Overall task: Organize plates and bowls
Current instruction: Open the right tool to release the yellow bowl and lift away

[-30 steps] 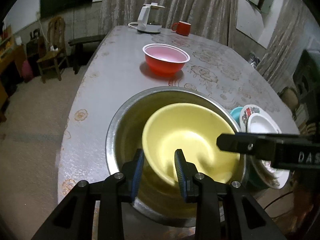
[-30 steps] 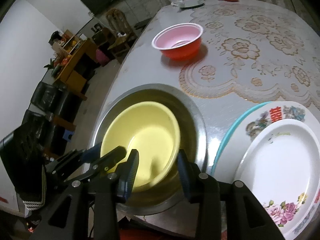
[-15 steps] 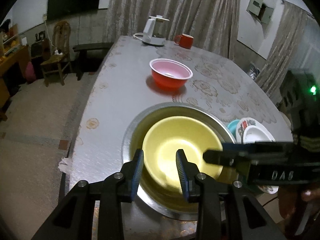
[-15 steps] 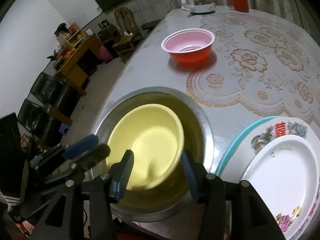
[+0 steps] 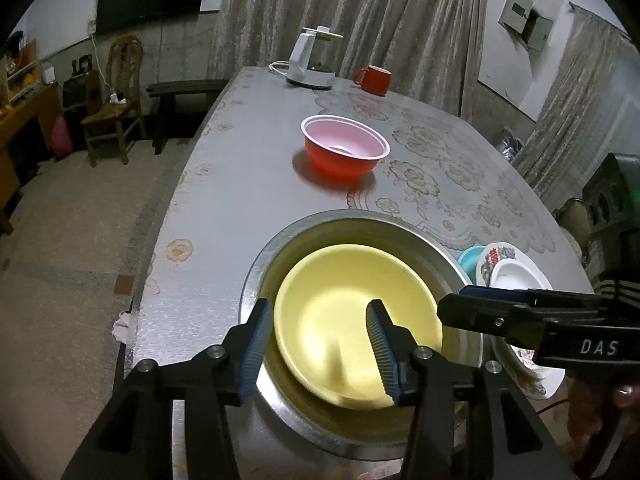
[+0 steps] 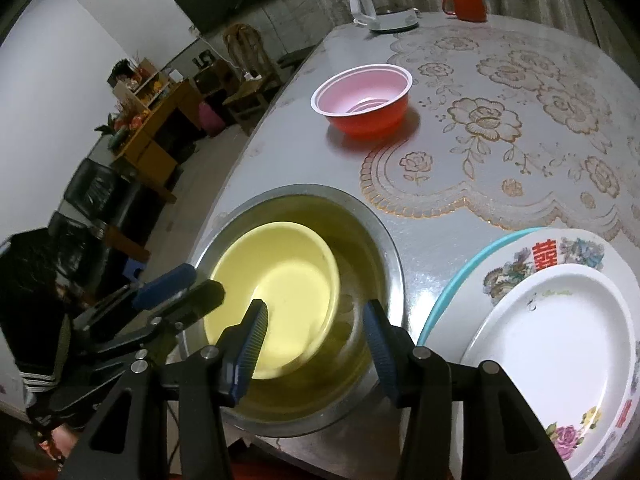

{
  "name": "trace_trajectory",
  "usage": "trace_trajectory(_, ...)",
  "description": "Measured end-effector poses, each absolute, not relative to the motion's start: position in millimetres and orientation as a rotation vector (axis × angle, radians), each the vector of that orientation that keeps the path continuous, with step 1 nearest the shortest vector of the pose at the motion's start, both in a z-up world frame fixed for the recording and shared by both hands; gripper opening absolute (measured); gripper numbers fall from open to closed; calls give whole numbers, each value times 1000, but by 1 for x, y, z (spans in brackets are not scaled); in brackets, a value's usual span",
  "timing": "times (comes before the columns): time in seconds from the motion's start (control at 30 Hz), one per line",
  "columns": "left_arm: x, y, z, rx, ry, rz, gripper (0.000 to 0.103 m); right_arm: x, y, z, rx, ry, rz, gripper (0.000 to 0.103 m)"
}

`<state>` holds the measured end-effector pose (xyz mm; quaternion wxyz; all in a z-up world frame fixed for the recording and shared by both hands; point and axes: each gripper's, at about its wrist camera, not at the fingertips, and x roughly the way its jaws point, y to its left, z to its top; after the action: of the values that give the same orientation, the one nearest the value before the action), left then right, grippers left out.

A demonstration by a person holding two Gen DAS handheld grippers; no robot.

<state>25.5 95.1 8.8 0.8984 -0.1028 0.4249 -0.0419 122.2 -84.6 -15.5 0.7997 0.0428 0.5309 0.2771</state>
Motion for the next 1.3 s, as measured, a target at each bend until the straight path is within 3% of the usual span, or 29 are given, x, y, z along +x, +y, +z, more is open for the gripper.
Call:
trace_trajectory(0.2, 30, 94, 13, -205, 872, -86, 58, 126, -86, -13, 91, 1137, 605, 50)
trace_trajectory(1.03, 76, 107, 2, -245, 890, -82, 59, 164, -79, -15, 77, 1121, 576, 50)
trace_trajectory(1.17, 85, 114, 15, -267, 868, -75, 75, 165, -84, -1, 119, 1098, 636, 50)
trace_trajectory(1.3, 101, 122, 26, -273, 858, -64, 77, 176, -89, 18, 134, 1053, 644, 50)
